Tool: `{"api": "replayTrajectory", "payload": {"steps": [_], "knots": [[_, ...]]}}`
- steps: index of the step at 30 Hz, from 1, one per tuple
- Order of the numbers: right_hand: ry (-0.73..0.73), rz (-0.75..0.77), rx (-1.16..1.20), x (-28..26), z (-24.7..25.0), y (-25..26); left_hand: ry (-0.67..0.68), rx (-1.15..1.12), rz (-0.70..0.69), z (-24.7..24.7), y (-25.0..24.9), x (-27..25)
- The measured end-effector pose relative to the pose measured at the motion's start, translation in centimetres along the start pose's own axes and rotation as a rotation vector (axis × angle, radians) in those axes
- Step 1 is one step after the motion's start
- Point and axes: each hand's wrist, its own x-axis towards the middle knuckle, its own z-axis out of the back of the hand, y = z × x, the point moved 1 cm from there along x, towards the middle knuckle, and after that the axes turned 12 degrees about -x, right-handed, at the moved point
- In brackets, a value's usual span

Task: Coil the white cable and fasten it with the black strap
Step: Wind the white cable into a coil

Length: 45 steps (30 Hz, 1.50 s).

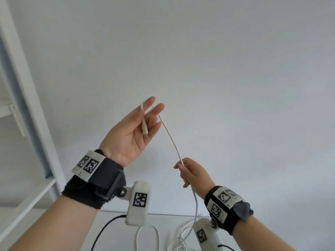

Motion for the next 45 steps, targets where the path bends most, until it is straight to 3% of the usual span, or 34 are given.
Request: {"api": "replayTrajectory", "payload": {"steps": [4, 8, 13, 17, 24, 27, 32, 38, 45], "knots": [[0.009, 0.018, -0.001, -0.8, 0.5, -0.9, -0.003, 0.006, -0.068, 0.2, -1.9, 0.0], [-0.05, 0.025, -0.067, -0.7, 1.2, -1.4, -0.034, -0.059, 0.088, 0.6, -2.2, -0.3], [-0.027, 0.115, -0.274, -0.8, 1.7, -0.8, -0.128, 0.12, 0.213, 1.4, -2.1, 0.1], [-0.046, 0.152, -0.373, -0.7, 2.1, 0.0, -0.146, 0.176, 0.149, 1.6, -1.7, 0.0], [-0.011, 0.141, -0.344, -1.0, 1.8, -0.2, -0.133, 0.05, 0.193, 0.9, -2.4, 0.4], [-0.024, 0.108, -0.242, -1.7, 1.8, -0.9, -0.164, -0.07, 0.142, 1.5, -3.7, 0.9], [0.024, 0.083, -0.177, -2.5, 2.0, -1.2, -0.207, -0.044, -0.079, 2.0, -3.9, 0.9], [-0.179, 0.023, 0.064, -3.3, 3.5, -1.4, -0.143, 0.035, -0.182, 2.3, -4.4, 0.8], [-0.036, 0.258, -0.382, -3.2, 3.4, 3.3, -0.122, 0.374, -0.148, 1.7, -2.4, 0.9]]}}
